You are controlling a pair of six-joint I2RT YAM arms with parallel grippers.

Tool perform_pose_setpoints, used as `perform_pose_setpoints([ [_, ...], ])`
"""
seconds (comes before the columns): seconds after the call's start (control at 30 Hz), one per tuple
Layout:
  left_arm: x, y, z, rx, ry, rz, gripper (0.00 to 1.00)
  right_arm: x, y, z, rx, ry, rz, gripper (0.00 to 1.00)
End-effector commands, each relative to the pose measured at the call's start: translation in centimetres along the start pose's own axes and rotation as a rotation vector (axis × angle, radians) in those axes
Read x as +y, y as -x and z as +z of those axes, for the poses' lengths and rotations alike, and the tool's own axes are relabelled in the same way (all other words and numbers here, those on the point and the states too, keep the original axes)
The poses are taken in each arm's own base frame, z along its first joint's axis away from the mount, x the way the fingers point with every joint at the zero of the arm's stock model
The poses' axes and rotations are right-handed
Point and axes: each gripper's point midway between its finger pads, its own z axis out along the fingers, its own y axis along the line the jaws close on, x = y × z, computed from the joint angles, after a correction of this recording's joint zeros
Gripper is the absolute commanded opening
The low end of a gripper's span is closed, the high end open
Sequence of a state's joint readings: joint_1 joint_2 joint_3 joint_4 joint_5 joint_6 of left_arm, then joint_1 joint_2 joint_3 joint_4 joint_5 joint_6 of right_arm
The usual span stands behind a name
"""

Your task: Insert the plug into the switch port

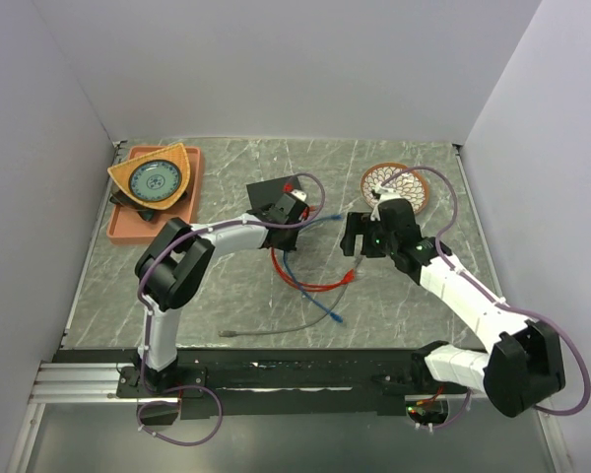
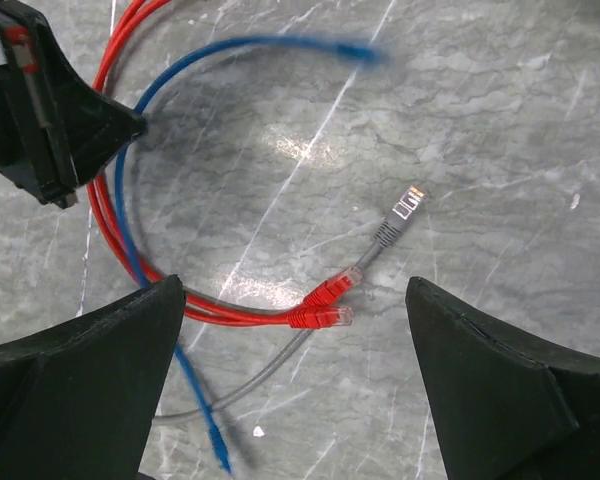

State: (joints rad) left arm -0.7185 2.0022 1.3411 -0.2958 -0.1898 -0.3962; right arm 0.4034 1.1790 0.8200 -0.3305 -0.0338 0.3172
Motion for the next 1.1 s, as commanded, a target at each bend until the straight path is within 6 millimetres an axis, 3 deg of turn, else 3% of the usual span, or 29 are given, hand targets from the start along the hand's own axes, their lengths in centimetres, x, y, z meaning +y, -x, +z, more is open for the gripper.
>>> perform_pose_setpoints([
  [0.0,-0.6,-0.6,0.5,0.02,0.014,0.037,0.01,0.1,1.7,-1.8,-0.091,0.003,-0.009,0.99],
  [0.2,-1.7,1.1,-1.7,-0.048,-0.057,-0.018,0.01,1.3,2.8,-2.6,-0.13,0.061,0.0,0.99],
  [0.33,-2.5,1.9,-3.4,-0.104,-0.117,-0.097,0.01,3.1,3.5,-3.0,-0.148,0.151,0.019,0.99],
  [0.43,-3.0,2.8,-6.0,-0.162,-0.18,-0.164,0.01,4.1,4.2,-2.8,-0.167,0.194,0.058,0.99],
  [0.63,-3.0,2.9,-9.0,-0.236,-0.213,-0.27,0.01,6.6,5.0,-1.3,-0.17,0.316,0.163,0.99],
  [0.87,-4.6,3.1,-11.8,-0.278,-0.318,-0.348,0.01,10.3,5.3,1.1,-0.099,0.509,0.291,0.99],
  [1.07,-6.4,3.6,-13.5,-0.313,-0.401,-0.36,0.01,11.6,5.2,3.6,-0.034,0.573,0.374,0.98],
])
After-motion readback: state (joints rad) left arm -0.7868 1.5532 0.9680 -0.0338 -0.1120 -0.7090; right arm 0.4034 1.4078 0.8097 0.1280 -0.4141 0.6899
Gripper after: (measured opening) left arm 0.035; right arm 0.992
